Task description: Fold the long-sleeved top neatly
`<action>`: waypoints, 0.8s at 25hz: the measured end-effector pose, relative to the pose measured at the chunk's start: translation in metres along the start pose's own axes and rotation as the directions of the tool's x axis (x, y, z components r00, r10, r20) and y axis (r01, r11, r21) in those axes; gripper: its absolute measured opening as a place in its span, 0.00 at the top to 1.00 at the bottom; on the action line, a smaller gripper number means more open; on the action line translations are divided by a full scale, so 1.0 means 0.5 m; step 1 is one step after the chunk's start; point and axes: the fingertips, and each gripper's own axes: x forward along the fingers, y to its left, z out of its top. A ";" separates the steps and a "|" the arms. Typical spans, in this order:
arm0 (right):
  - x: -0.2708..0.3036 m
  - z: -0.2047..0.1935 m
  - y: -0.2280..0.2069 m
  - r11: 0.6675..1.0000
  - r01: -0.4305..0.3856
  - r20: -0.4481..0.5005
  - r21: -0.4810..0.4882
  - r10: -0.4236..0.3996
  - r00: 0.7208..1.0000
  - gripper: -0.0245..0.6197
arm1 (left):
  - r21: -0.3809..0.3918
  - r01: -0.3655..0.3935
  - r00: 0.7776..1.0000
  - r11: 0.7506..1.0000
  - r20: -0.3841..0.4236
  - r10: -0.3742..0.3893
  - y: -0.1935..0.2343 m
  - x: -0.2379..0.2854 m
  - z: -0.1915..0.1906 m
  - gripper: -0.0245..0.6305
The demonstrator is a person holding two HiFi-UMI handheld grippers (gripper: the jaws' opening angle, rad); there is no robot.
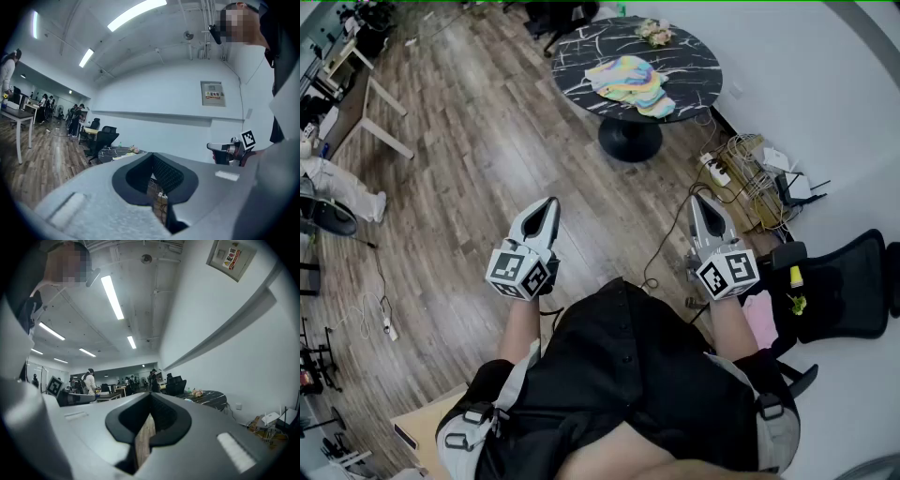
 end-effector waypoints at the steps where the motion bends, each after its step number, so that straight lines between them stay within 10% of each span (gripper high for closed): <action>1: 0.000 0.000 0.000 1.000 -0.001 0.000 0.000 0.001 1.000 0.96 | -0.001 -0.001 1.000 1.000 -0.003 0.001 -0.001 0.000 -0.001 0.96; 20: -0.038 0.005 -0.058 0.999 0.018 0.009 0.038 -0.019 1.000 0.95 | -0.022 0.042 0.999 0.999 -0.007 -0.043 -0.066 0.058 -0.015 0.96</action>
